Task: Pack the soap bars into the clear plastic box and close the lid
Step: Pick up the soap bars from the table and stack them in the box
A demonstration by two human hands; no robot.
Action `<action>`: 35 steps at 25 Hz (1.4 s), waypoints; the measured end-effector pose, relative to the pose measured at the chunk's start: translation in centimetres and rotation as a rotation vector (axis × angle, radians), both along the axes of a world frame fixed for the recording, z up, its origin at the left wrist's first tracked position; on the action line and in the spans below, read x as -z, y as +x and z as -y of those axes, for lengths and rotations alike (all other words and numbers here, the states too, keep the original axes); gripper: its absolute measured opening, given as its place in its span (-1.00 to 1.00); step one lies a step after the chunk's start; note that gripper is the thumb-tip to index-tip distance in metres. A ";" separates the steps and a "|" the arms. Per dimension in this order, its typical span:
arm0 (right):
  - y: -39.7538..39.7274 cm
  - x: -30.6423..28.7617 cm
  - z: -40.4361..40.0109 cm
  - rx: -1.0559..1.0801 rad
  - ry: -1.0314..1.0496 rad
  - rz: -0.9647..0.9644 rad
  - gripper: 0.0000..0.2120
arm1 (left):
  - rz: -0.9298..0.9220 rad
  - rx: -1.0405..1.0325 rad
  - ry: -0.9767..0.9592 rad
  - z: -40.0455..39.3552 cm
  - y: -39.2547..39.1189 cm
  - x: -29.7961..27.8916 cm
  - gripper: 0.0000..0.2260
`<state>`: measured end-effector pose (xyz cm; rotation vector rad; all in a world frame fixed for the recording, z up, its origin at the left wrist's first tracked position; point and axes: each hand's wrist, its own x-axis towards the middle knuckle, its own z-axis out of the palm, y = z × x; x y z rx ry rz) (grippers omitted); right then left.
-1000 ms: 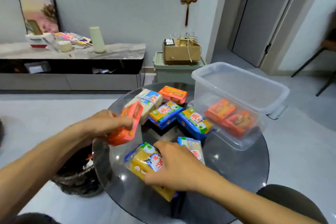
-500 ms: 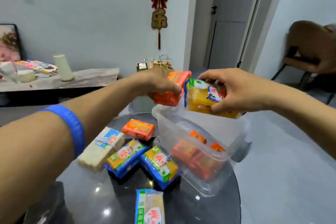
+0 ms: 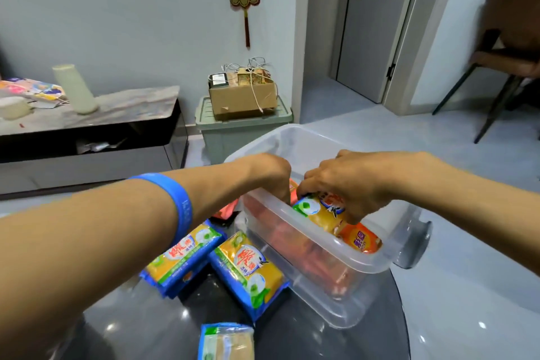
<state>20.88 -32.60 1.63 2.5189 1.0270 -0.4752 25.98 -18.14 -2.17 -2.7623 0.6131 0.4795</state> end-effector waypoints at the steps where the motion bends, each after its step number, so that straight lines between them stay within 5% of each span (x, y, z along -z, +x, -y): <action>1: 0.1 0.4 -0.4 -0.007 -0.014 -0.002 -0.24 | -0.019 0.004 0.028 0.2 0.0 0.2 -0.59; 8: 0.3 3.0 -2.0 -0.017 0.046 0.023 -0.30 | -0.072 0.074 0.115 -0.5 0.0 0.2 -0.78; 14: -1.1 2.0 -2.2 0.099 0.183 -0.014 -0.33 | 0.404 0.204 -0.545 -5.9 -3.1 -5.5 -0.79; 17: -4.0 -2.3 -3.5 0.155 0.601 0.296 -0.55 | 0.519 -0.035 -0.742 -13.1 -5.7 -4.9 -0.80; 20: -8.6 -2.2 -8.6 0.148 1.118 0.448 -0.81 | 0.300 -0.261 -0.505 -17.6 -8.6 0.6 -0.70; 22: -11.1 1.4 -12.3 0.320 1.030 0.282 -0.81 | 0.113 -0.302 -0.361 -18.2 -10.4 4.4 -0.56; 24: -13.2 6.4 -14.7 0.544 0.733 0.092 -0.72 | 0.142 -0.270 -0.252 -18.1 -11.2 6.7 -0.52; 27: -13.5 11.6 -15.1 0.550 0.444 0.218 -0.55 | 0.195 -0.309 -0.272 -17.6 -11.1 7.6 -0.56; 30: -11.9 12.9 -14.9 0.570 0.460 0.315 -0.47 | 0.137 -0.349 -0.276 -17.1 -10.9 7.8 -0.51; 35: -11.4 10.8 -14.5 0.672 0.643 0.164 -0.44 | 0.144 -0.428 -0.433 -16.4 -12.4 6.5 -0.47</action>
